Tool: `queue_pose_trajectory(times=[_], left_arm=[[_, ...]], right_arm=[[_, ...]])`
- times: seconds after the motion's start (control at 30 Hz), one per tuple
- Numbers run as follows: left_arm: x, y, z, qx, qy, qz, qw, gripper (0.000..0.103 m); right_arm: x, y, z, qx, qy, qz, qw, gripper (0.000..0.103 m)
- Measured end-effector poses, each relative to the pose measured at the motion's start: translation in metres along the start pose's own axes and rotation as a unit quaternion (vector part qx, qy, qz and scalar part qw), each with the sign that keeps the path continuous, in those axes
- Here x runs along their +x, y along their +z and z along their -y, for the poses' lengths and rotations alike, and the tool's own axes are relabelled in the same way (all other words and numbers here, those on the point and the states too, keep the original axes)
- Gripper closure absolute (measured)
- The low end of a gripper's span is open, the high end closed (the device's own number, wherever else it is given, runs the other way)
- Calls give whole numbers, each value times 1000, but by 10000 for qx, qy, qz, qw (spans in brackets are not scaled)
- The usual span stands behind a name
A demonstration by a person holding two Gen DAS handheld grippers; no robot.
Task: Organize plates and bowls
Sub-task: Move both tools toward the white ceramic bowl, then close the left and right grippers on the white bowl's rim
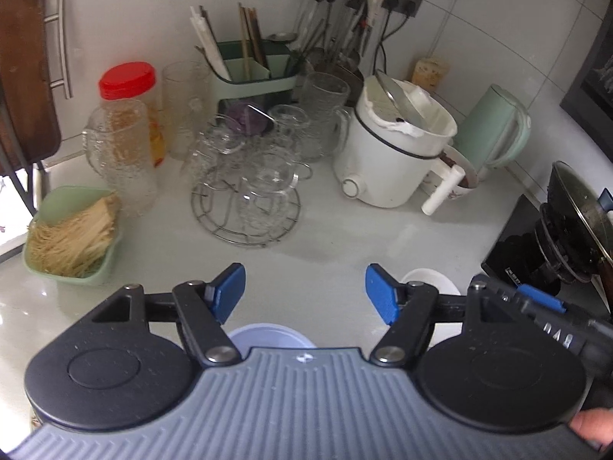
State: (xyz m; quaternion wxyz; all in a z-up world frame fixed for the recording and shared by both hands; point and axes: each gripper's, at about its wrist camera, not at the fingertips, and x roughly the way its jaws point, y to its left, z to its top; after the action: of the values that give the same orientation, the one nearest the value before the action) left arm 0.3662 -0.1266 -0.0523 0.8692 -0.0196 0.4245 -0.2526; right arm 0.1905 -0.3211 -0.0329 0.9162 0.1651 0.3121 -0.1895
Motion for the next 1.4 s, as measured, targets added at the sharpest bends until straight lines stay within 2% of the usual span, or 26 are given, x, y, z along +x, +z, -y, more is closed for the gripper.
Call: queue_pose_trajectory(times=[0.2,0.43,0.7,0.8,0.87,0.9,0.93,1.0,1.07,1.13,1.3,1.4], left_arm=[[18,-8,31,62,-152,-146,9998,29],[42,-17,67,125,-216,-294,9993,29],[88,-30,90,134,-431,-571,9973,29],[112,-35,95,117,-388,-719,9966,29],[128,-38,97,77,-448,-859,9953,30],[135,-40,97,62,-512,-923,9944,30],[142,-41,98,53,-530,-978,9938,30],[156,-44,101,96,-379,-1128,9929,30],[165,-47,107,252,-229,-1197,9922,30],[173,-50,111,394,-197,-1213,9916,31],[199,-50,107,68,-449,-1483,9879,40],[208,-49,112,138,-467,-1523,9871,56]], right_arm=[[-3,6,36,138,-172,151,9996,15],[16,-4,70,-159,-478,-21,9987,16],[42,-13,105,-215,-384,-199,9988,17],[54,-18,114,-98,-210,-436,9988,28],[63,-23,116,-81,-70,-548,9984,30],[67,-26,118,-58,-15,-619,9981,34],[70,-28,119,-8,67,-671,9977,47],[79,-34,118,14,113,-844,9964,57],[84,-37,117,59,97,-837,9964,58],[88,-39,115,90,125,-854,9962,65],[102,-42,110,102,104,-1010,9948,76],[108,-43,109,132,119,-1076,9940,81]])
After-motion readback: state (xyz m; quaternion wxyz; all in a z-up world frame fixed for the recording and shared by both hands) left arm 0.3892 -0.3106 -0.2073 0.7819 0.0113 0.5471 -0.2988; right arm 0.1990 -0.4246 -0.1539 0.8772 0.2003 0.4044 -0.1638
